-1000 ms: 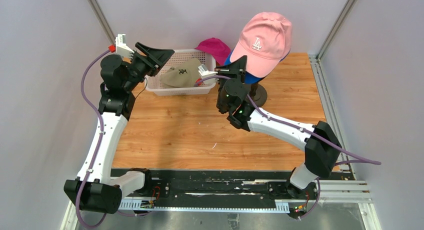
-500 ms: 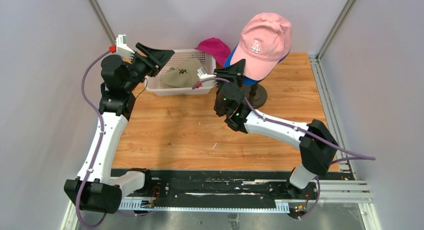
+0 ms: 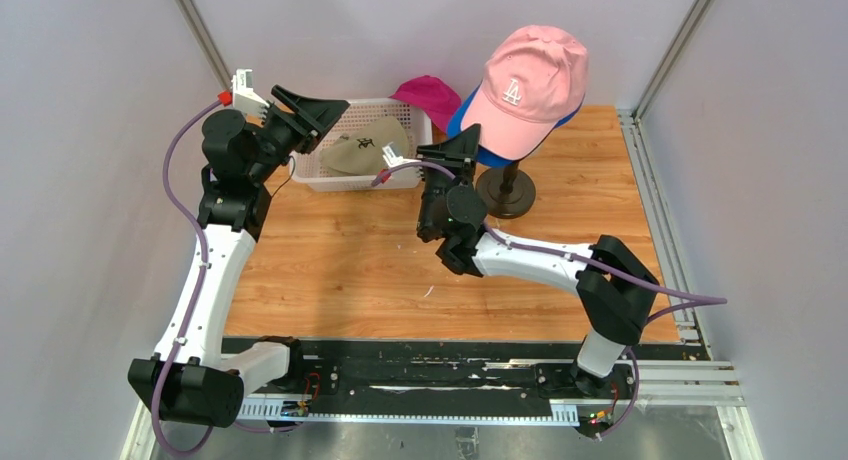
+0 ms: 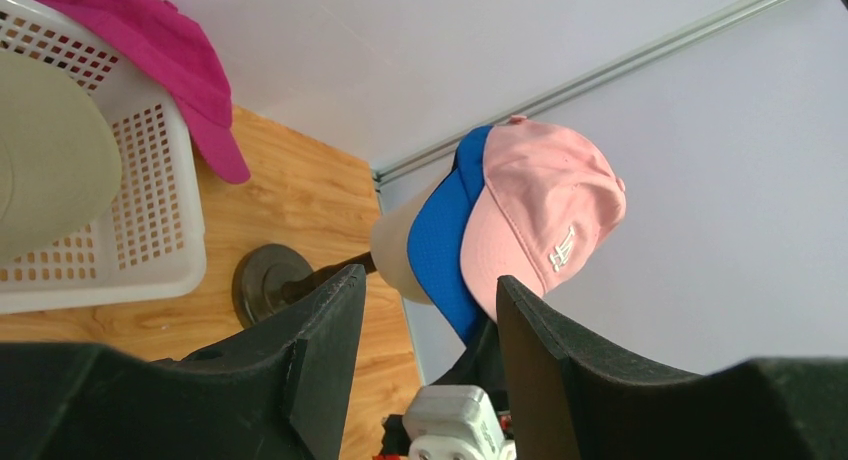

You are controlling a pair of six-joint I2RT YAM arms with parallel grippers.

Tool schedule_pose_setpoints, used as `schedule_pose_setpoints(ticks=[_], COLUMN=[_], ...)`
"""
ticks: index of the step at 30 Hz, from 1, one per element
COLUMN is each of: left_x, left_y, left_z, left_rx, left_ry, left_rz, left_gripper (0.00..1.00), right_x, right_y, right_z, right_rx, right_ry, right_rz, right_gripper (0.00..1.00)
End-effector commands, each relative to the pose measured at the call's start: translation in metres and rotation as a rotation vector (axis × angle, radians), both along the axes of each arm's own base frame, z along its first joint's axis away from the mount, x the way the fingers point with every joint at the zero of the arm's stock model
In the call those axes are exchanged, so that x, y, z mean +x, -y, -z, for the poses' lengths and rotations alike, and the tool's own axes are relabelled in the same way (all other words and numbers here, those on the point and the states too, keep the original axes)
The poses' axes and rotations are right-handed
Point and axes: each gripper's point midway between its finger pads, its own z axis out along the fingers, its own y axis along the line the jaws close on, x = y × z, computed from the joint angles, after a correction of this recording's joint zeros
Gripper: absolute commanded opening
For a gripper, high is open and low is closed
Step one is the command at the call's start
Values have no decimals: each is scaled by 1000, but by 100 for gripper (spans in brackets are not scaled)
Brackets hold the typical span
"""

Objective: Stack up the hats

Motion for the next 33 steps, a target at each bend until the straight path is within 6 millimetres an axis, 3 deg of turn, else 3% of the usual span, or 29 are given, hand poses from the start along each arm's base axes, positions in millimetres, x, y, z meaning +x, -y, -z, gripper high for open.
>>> schedule_pose_setpoints(ticks=[1, 7, 14, 18, 25, 29, 33], left_x=[-3, -7, -13, -12, 3, 23, 55], left_y=[-1, -3, -10, -17, -21, -6, 23], left_z=[-4, -7, -21, -27, -17, 1, 39], left_rx=[5, 5, 28, 71, 156, 216, 276], left_ry=[24, 35, 76, 76, 54, 14, -71], left_rz=[1, -8, -52, -91, -115, -99, -47], left_gripper=[55, 55, 55, 55, 56, 56, 57], right_x=[-22, -48, -100, -113, -125, -126, -126], right_y=[-2, -23, -45, -23, 40, 52, 50], right_z=[-18, -11, 5, -22, -114, -133, -144], right_rx=[-12, -17, 10, 181, 611, 815, 984], right_ry=[52, 46, 8, 18, 129, 127, 71], right_rz=[0, -53, -133, -116, -163, -253, -447], right_gripper=[27, 29, 32, 35, 50, 53, 53])
